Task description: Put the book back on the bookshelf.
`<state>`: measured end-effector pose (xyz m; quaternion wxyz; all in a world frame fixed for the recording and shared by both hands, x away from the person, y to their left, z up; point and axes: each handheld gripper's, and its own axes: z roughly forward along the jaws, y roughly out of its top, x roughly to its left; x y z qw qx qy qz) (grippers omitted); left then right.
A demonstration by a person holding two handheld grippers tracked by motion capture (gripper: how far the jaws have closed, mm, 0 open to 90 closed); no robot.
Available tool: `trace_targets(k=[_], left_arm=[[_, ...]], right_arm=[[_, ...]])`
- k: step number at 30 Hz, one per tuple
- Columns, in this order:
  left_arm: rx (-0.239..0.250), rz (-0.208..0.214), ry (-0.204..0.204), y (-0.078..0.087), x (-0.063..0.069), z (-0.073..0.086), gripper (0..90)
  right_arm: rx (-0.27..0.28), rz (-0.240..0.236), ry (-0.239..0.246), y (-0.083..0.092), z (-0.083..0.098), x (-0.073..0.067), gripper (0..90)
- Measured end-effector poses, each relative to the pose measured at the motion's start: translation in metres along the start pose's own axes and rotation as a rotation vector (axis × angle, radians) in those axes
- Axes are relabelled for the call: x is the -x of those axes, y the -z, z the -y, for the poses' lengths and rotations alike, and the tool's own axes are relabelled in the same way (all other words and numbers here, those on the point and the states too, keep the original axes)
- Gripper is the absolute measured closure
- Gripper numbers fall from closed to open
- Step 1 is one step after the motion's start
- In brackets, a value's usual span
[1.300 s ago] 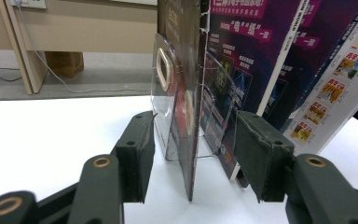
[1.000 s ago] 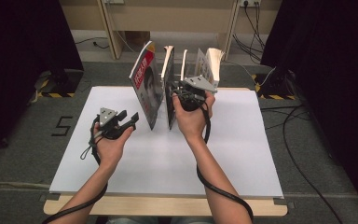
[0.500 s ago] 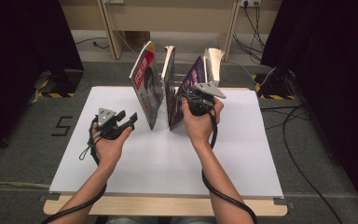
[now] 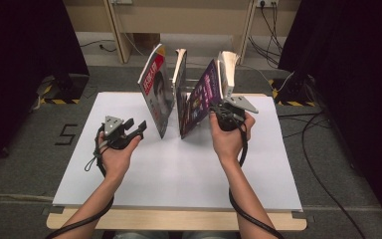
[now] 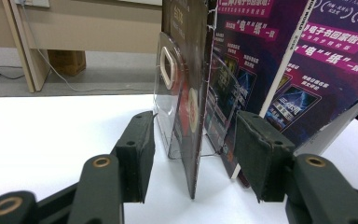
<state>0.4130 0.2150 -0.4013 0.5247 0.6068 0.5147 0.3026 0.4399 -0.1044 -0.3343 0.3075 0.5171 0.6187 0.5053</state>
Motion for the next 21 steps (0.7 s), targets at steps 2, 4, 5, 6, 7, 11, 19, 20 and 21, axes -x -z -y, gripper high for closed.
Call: trace_targets(k=[2,4,5,6,7,11,19,20,21], left_arm=[[0.000,-0.001,0.000,0.000,0.000,0.000,47.8],[-0.002,-0.001,0.001,0.000,0.000,0.001,47.8],[-0.002,-0.001,0.000,0.000,0.000,0.001,47.8],[-0.001,-0.001,0.001,0.001,0.000,0.001,47.8],[-0.002,-0.001,0.000,0.001,0.000,0.001,47.8],[-0.003,-0.001,0.000,0.001,0.000,0.001,47.8],[-0.003,-0.003,0.000,0.001,-0.002,0.001,47.8],[-0.004,-0.003,-0.002,0.001,-0.003,0.001,47.8],[-0.004,-0.003,-0.002,0.001,-0.003,0.001,47.8]], right_arm=[[0.004,0.010,-0.006,0.003,0.000,0.003,68.6],[0.003,0.022,-0.013,0.005,0.001,0.006,68.3],[-0.001,0.029,-0.021,0.005,0.001,0.008,68.1],[-0.003,0.031,-0.029,0.004,0.001,0.009,67.5],[-0.006,0.031,-0.037,0.003,0.001,0.010,66.9],[-0.015,0.035,-0.048,-0.002,-0.001,0.010,66.5],[-0.039,0.047,-0.084,-0.016,-0.005,0.009,66.7],[-0.042,0.046,-0.083,-0.017,-0.005,0.010,67.0],[-0.046,0.047,-0.084,-0.019,-0.005,0.010,67.6]])
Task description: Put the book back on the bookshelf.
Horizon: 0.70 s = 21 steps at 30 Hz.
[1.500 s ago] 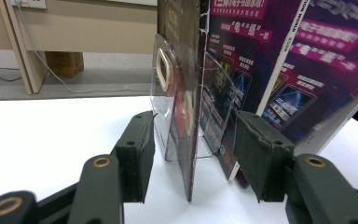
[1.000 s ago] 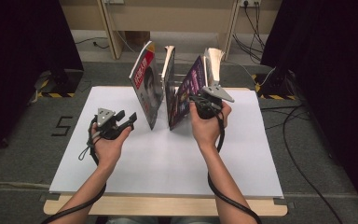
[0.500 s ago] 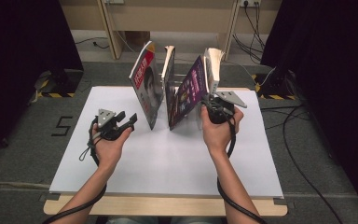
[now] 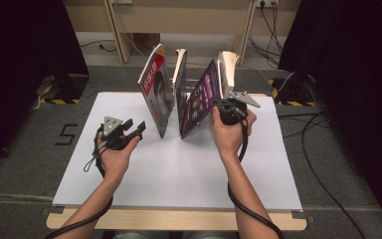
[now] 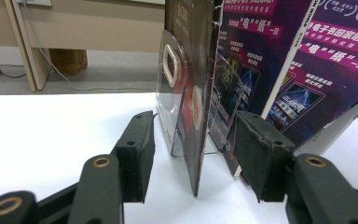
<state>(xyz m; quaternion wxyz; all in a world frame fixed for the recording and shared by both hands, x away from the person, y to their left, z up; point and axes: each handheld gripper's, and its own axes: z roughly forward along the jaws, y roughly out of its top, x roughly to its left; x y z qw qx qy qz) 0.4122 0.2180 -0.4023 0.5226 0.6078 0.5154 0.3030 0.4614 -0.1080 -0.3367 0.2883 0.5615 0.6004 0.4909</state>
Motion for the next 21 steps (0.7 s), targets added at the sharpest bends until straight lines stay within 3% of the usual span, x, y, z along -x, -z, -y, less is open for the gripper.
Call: trace_targets(k=[5,8,21], left_arm=[[0.001,-0.004,0.001,0.001,-0.001,0.000,47.8],[0.001,-0.004,0.002,0.001,-0.001,-0.001,47.8],[-0.002,-0.002,0.006,0.000,-0.002,0.000,47.8]], right_arm=[[-0.014,0.006,-0.014,-0.006,-0.003,0.000,72.2],[-0.021,0.014,0.007,-0.009,-0.007,-0.007,76.6],[-0.046,0.008,0.041,-0.023,-0.019,-0.026,72.5]])
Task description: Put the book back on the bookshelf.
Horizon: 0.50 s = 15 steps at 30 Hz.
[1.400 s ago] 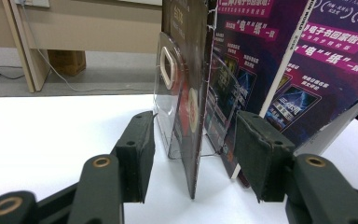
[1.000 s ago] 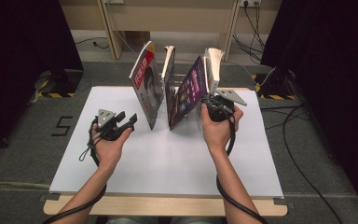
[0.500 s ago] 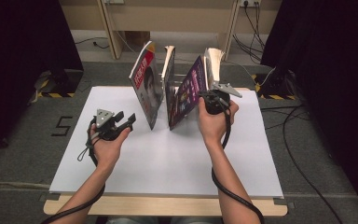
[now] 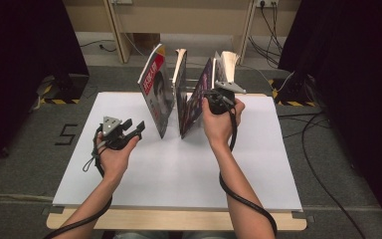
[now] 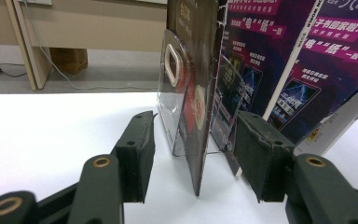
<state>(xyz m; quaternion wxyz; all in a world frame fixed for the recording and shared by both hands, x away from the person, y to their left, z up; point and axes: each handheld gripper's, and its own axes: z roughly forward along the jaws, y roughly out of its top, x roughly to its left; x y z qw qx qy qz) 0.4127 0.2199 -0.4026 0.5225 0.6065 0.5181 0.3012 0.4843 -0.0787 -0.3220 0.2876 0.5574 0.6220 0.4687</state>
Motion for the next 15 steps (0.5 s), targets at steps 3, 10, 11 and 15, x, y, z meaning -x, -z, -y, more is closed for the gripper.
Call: trace_targets(k=[3,10,11,15], left_arm=[[0.002,-0.001,0.000,0.0001,-0.0005,-0.0003,47.8],[-0.002,0.000,-0.001,-0.0010,-0.0002,0.0004,47.8],[-0.002,0.001,-0.001,-0.0011,0.0003,0.0007,47.8],[-0.003,0.002,-0.001,-0.0017,0.0010,0.0010,47.8]], right_arm=[[-0.008,0.002,-0.007,-0.0031,-0.0002,0.0002,72.4],[-0.032,0.013,-0.025,-0.0076,-0.0010,0.0019,77.2],[-0.051,0.017,-0.039,-0.0078,-0.0029,0.0031,79.9],[-0.064,0.012,-0.043,-0.0069,-0.0049,-0.0007,81.9]])
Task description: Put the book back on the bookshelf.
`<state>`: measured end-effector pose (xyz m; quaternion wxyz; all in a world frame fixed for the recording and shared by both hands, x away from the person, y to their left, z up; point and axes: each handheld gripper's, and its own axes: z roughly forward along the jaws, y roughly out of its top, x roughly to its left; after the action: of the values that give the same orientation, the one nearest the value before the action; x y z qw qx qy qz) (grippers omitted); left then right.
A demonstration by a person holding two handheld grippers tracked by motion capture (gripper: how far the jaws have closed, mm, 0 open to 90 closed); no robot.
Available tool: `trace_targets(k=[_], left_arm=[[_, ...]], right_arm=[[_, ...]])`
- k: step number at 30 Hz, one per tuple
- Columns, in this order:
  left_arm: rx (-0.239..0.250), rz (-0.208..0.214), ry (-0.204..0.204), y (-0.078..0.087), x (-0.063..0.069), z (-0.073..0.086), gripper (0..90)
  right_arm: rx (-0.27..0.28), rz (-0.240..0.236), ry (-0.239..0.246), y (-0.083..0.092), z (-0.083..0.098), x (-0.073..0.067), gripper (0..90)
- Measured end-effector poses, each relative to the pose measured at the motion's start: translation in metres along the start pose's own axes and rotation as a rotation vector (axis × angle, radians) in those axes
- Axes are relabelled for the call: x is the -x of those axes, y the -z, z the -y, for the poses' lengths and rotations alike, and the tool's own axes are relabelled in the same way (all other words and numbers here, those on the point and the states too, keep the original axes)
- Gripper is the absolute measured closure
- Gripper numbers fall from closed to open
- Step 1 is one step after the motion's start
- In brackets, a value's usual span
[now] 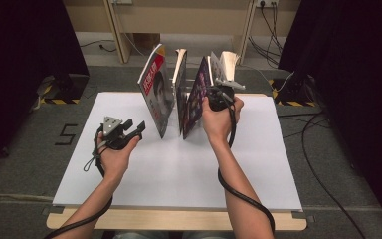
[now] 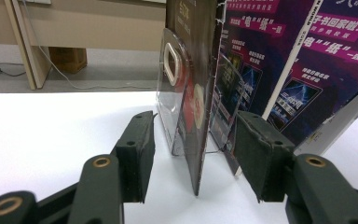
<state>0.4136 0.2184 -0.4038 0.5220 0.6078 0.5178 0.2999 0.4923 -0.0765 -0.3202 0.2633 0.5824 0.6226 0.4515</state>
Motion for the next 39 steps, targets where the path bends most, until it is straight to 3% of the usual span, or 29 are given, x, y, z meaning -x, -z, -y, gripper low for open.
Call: trace_targets(k=[4,7,12,26,31,39], left_arm=[[0.001,0.000,-0.001,0.001,0.000,0.000,47.8],[0.002,-0.004,0.003,0.001,-0.003,0.000,47.8],[0.002,-0.006,0.005,0.003,-0.006,0.002,47.8],[0.001,-0.012,0.005,0.003,-0.010,0.004,47.8],[0.004,-0.006,0.004,0.002,-0.009,0.004,47.9],[-0.001,-0.006,0.004,0.002,-0.010,0.005,48.0]], right_arm=[[0.019,-0.011,-0.014,0.001,-0.002,-0.007,84.1],[0.051,-0.007,0.023,0.002,-0.002,-0.014,84.3],[0.085,-0.005,0.035,-0.001,-0.003,-0.019,84.4],[0.165,0.011,-0.002,-0.007,-0.012,-0.016,84.5],[0.179,0.029,0.013,-0.010,-0.014,-0.020,84.4],[0.183,0.045,0.048,-0.021,-0.002,-0.030,84.3]])
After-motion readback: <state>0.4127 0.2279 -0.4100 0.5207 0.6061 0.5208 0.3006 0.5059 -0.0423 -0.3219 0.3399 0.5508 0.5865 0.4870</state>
